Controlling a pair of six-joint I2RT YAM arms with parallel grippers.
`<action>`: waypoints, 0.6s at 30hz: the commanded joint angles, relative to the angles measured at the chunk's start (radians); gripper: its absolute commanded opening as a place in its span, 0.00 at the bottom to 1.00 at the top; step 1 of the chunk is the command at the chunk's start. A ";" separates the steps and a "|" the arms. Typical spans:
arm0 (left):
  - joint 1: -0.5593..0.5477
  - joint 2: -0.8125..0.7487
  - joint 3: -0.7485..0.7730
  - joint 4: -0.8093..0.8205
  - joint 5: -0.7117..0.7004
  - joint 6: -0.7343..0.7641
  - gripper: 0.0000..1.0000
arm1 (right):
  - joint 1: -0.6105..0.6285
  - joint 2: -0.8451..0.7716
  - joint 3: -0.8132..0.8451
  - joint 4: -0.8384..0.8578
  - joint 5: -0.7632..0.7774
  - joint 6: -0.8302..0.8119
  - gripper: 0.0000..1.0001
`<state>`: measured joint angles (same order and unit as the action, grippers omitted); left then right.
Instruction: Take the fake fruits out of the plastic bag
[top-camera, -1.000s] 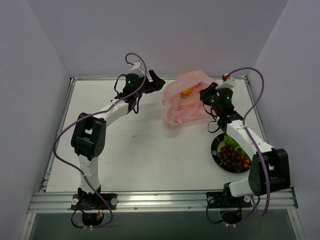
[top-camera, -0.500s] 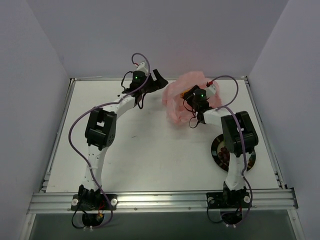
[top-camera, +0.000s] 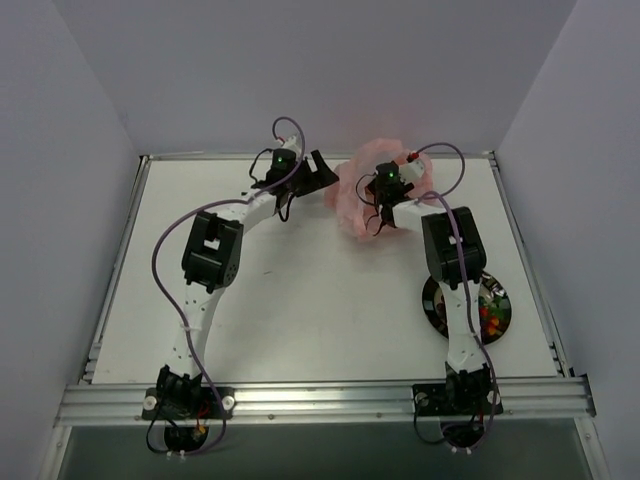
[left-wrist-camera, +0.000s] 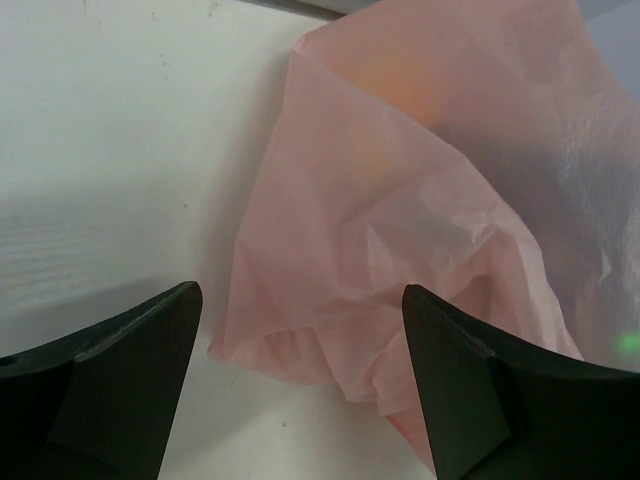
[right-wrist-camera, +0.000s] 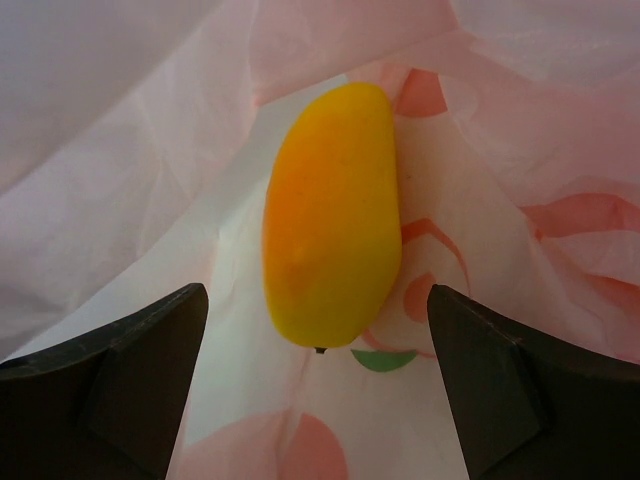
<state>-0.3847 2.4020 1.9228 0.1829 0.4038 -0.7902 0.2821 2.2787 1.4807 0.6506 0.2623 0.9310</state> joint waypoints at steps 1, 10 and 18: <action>0.003 -0.006 0.051 0.001 0.026 -0.009 0.79 | 0.002 0.068 0.096 -0.057 0.051 0.035 0.88; 0.003 0.037 0.097 -0.008 0.056 -0.006 0.56 | 0.022 0.153 0.202 -0.108 0.066 0.005 0.34; 0.004 0.046 0.087 0.081 0.033 -0.044 0.15 | 0.023 0.032 0.023 0.086 0.011 -0.133 0.14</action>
<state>-0.3847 2.4519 1.9629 0.1841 0.4435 -0.8070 0.2962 2.3974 1.5784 0.6800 0.2798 0.8845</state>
